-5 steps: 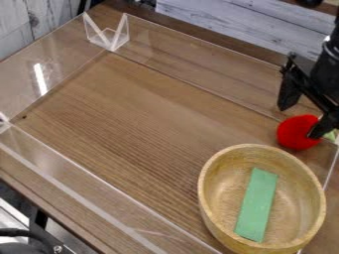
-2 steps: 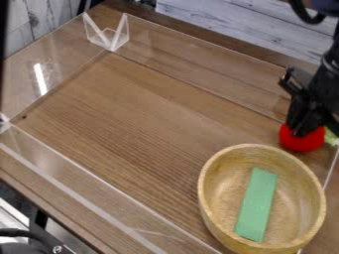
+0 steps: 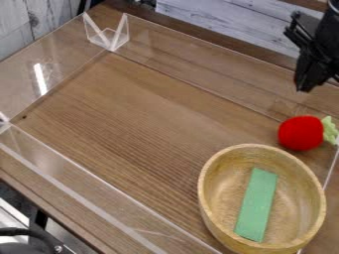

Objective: Move the red object to the left side of the table

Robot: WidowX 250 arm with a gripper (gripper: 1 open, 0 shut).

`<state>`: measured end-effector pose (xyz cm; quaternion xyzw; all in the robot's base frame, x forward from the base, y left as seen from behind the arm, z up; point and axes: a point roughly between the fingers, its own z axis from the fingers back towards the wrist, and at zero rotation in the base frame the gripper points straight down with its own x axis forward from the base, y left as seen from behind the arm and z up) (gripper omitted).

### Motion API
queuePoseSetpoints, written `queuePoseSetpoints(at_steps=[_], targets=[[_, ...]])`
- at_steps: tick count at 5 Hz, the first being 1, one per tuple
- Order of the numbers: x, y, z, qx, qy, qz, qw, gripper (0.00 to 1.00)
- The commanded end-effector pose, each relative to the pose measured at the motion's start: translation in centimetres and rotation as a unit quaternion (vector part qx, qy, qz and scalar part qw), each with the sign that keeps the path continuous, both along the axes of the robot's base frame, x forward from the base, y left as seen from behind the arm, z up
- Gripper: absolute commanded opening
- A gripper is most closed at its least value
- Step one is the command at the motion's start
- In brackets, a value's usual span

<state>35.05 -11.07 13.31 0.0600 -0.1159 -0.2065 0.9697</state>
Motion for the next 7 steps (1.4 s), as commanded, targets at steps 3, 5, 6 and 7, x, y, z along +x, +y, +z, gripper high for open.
queuePoseSetpoints(at_steps=[3,5,6,7], targets=[[0.2,1.3,-3.2,-0.029,0.002,-0.023,0.9993,1.0],[0.2,1.2,-7.3,-0.036,0.028,-0.04,0.9982,1.0],[0.0,0.8,-7.8,-0.035,0.036,-0.067,0.9965,0.0],[-0.3,0.7,-7.3,-0.035,0.036,-0.094,0.9943,0.0]])
